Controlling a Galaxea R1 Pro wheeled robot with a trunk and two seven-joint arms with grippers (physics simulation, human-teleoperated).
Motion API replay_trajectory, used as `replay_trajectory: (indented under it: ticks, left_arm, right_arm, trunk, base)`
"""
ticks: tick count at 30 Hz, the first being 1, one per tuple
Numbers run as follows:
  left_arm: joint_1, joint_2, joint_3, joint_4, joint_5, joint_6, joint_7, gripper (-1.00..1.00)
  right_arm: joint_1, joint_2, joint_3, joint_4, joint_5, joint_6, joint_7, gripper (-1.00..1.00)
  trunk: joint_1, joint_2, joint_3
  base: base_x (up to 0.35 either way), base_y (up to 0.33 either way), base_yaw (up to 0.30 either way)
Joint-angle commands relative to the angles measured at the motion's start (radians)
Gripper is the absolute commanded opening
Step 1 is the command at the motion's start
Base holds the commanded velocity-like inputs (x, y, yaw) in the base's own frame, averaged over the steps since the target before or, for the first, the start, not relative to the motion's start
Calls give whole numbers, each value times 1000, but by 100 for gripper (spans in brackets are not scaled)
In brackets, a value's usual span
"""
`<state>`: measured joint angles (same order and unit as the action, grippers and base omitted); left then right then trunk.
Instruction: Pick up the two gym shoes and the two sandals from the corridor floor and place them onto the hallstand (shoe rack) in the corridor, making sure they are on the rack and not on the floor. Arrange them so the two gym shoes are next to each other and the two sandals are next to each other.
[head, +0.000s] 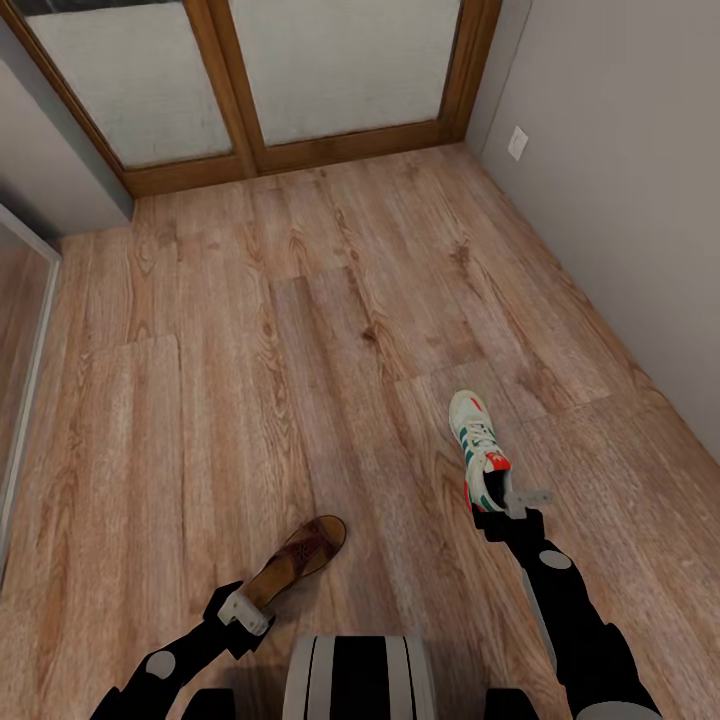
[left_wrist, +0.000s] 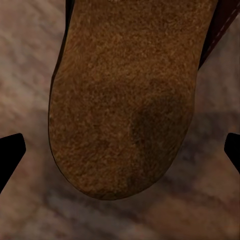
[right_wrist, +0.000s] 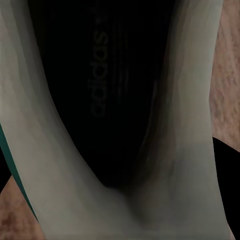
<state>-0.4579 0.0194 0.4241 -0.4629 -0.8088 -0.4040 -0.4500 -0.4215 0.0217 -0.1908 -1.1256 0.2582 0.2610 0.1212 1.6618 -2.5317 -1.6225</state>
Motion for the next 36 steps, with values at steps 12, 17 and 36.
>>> replay_trajectory:
  ticks: [12,17,36]
  left_arm:
    - [-1,1,8,0,-7,-6,-6,100]
    - [-1,2,9,0,-6,-6,-6,100]
    - [1,0,9,0,-6,-7,-6,100]
  right_arm:
    - [0,1,-4,-2,10,4,9,-100]
    - [0,1,-4,-2,10,4,9,-100]
    - [0,1,-4,-2,10,4,9,-100]
  trunk:
    - [1,-1,-8]
    - [1,-1,-8]
    - [1,-1,-8]
  base:
    - [0,0,0]
    - [0,0,0]
    - [37,5,0]
